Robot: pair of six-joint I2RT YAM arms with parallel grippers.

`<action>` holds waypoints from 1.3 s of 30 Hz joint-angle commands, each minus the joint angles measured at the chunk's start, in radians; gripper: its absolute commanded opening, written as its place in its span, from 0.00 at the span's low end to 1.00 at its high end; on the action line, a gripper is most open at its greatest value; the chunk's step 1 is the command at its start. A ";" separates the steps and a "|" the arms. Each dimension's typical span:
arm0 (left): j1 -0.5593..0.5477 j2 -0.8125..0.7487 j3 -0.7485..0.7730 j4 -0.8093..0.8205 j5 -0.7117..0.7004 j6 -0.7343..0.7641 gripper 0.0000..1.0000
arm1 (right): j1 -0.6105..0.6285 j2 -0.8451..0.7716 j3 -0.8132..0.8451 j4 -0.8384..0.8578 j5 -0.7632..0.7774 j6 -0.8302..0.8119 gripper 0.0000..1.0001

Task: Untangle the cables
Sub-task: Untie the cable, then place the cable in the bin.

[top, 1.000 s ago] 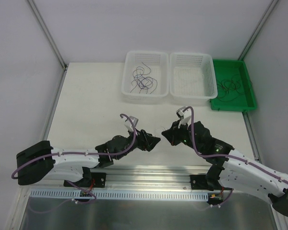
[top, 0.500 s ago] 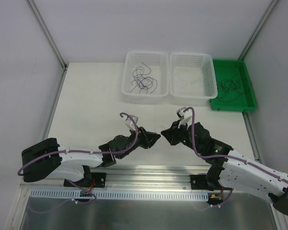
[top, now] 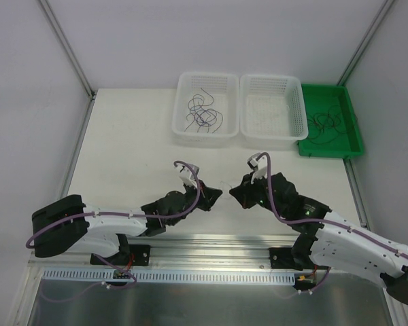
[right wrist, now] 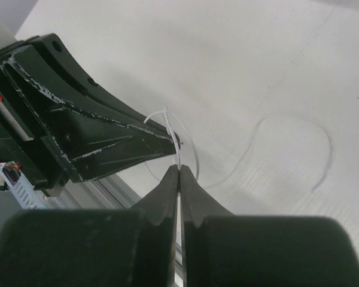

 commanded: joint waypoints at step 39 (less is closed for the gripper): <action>-0.087 -0.590 0.033 -0.647 -0.143 0.411 0.97 | -0.422 0.184 0.530 -0.663 -0.051 -0.167 0.01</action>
